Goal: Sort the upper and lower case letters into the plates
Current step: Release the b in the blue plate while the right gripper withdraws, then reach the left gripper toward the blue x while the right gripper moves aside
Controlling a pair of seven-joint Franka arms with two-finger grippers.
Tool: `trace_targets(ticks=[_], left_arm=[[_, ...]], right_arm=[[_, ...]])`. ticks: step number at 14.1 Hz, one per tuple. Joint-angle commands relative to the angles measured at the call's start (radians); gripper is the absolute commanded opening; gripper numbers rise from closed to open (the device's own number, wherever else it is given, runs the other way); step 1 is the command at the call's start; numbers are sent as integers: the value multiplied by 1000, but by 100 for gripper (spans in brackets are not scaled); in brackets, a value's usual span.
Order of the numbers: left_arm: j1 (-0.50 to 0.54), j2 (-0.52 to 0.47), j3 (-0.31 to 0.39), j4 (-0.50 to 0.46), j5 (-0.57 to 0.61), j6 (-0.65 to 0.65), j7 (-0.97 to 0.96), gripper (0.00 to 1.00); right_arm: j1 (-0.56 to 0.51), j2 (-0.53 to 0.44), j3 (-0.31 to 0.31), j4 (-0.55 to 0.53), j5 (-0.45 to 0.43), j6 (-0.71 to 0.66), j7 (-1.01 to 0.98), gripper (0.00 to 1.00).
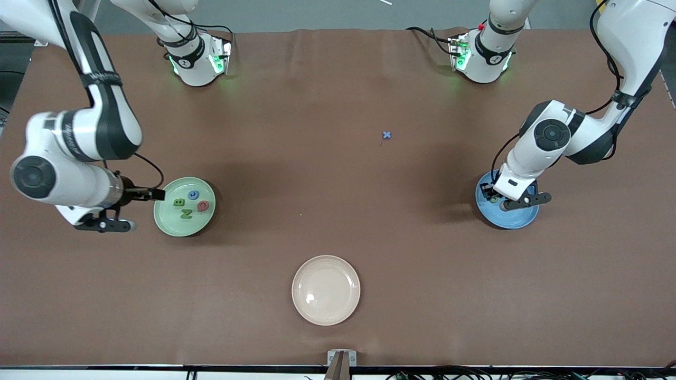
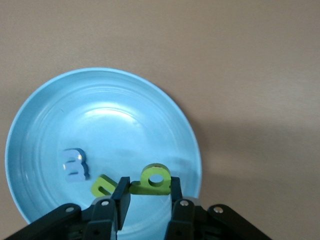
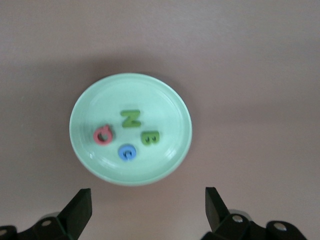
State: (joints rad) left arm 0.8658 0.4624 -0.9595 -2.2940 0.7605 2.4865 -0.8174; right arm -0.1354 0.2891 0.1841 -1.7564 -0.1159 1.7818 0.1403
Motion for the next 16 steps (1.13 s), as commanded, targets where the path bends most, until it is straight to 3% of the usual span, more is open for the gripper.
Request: trace_targets(ticks=[1,4,8,13,14,16], left_arm=[[30,50,7,-13,106,31,-26,16],[30,84,27,-10,157,32,-36,17],[9,94,27,-5,160,31,-85,17],[10,98,27,-4,160,28,-85,30],[10,98,27,-4,160,26,-85,37],[12,98,27,-4,160,26,-83,68]], right_arm=[[-32,-21,5,122,5,-158,-53,100],[-70,-19,5,225,15,-261,-108,100],[-59,-4,9,333,15,-286,-103,100],[-59,-5,15,382,27,-286,-99,100],[-58,-5,14,373,44,-294,-99,100],[-56,-7,15,364,56,-338,-96,100]])
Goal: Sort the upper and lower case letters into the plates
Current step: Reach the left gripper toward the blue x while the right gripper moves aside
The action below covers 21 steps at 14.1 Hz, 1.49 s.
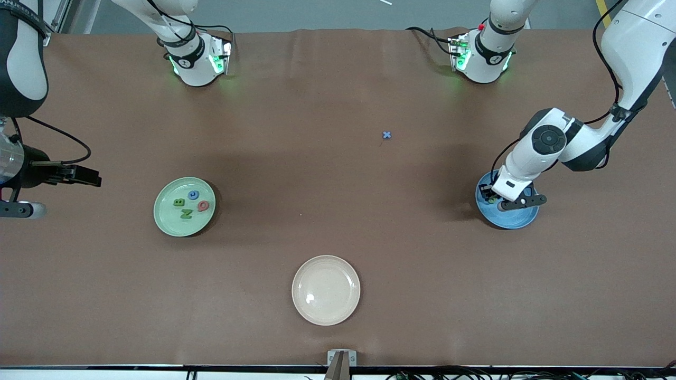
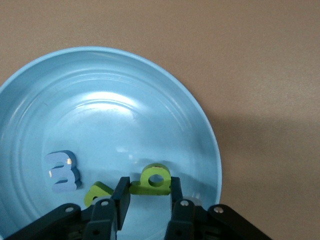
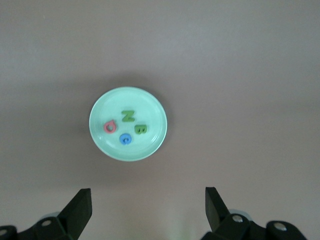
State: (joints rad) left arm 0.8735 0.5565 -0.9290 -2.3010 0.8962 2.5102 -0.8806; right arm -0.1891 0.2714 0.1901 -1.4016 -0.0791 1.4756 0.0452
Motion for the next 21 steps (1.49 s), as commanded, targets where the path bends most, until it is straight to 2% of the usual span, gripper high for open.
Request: trace_targets(ticks=[1,2,5,7,8,9,11,15,19,21], left_arm=[[7,0,-4,3,24,1,-21,94],[8,-7,-5,2,24,-2,-21,100],[9,-59,-30,-6,17,-10,-40,100],[15,-75,-101,-6,6,-97,-92,100],[16,-75,-156,-6,-6,-144,-145,100],[22,-75,-221,-6,-25,-190,-208,100],[42,-69,-344,-9,-63,-241,-292,100],[41,-56,-532,-49,-129,-263,-414,100],[32,-10,-642,-77,-131,-261,-486,100],[13,-9,-662,-109,-131,-249,-497,100]], right_arm=[[2,2,9,3,24,-32,-1,100],[3,-11,11,0,25,-32,-2,100],[19,-58,9,-43,27,-25,-2,100],[77,-127,-30,-132,27,40,-4,100],[127,-170,-103,-190,27,81,-4,100],[152,-202,-133,-235,27,107,-13,100],[152,-230,-136,-258,28,109,-15,100],[155,-308,-136,-322,27,112,-16,100],[184,-374,-147,-371,28,115,-16,100],[186,-394,-156,-385,29,112,-16,100]])
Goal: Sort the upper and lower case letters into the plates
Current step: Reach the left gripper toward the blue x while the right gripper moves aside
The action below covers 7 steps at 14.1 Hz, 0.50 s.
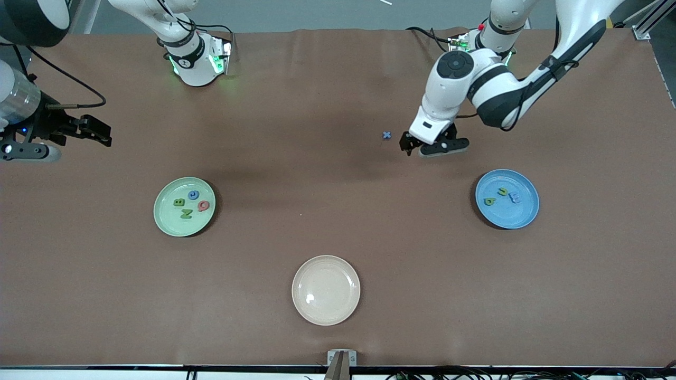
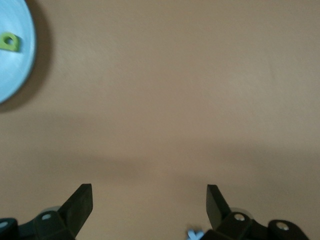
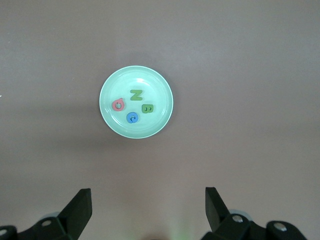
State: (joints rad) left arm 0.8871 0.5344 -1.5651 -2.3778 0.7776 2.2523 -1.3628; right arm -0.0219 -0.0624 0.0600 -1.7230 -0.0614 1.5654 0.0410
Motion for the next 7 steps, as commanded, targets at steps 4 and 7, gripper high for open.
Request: trace_targets(ticks=[4,7], left_arm=[[-112,13,-15,-69,-14,79,-96,100],[-158,10,-4,-83,-11,118,-162,100]], right_arm=[[19,-88,-26,-96,11,36,-10,100],[11,-91,-28,-92,38,39,-10,100]])
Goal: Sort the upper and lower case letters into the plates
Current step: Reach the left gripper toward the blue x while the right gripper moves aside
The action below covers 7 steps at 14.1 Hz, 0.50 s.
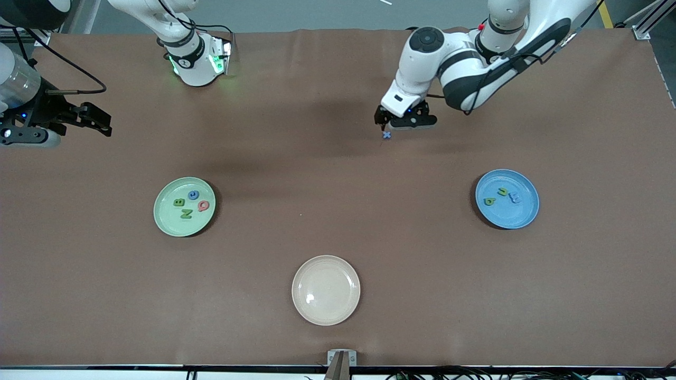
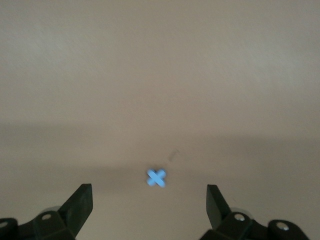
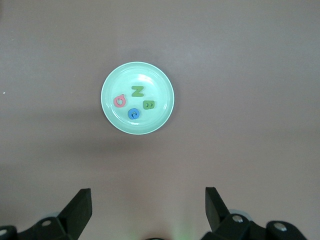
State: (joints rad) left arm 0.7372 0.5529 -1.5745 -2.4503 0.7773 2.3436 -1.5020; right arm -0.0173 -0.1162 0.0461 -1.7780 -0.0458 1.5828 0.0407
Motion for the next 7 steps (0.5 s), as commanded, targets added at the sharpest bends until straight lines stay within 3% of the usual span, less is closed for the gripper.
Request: trace_targets(ticks=[1,4,7], left_arm=[[-16,-7,8,-13,-9,34,-24,100],[-39,-7,80,-70,22,106,-23,100],[-180,-7,201,-72,45,117,-27,100]], right_arm=[[7,-37,-14,-32,23,25,-12,100],[7,-33,-14,-12,24,36,-7,100],[5,-31,-12,14,23,23,-7,100]])
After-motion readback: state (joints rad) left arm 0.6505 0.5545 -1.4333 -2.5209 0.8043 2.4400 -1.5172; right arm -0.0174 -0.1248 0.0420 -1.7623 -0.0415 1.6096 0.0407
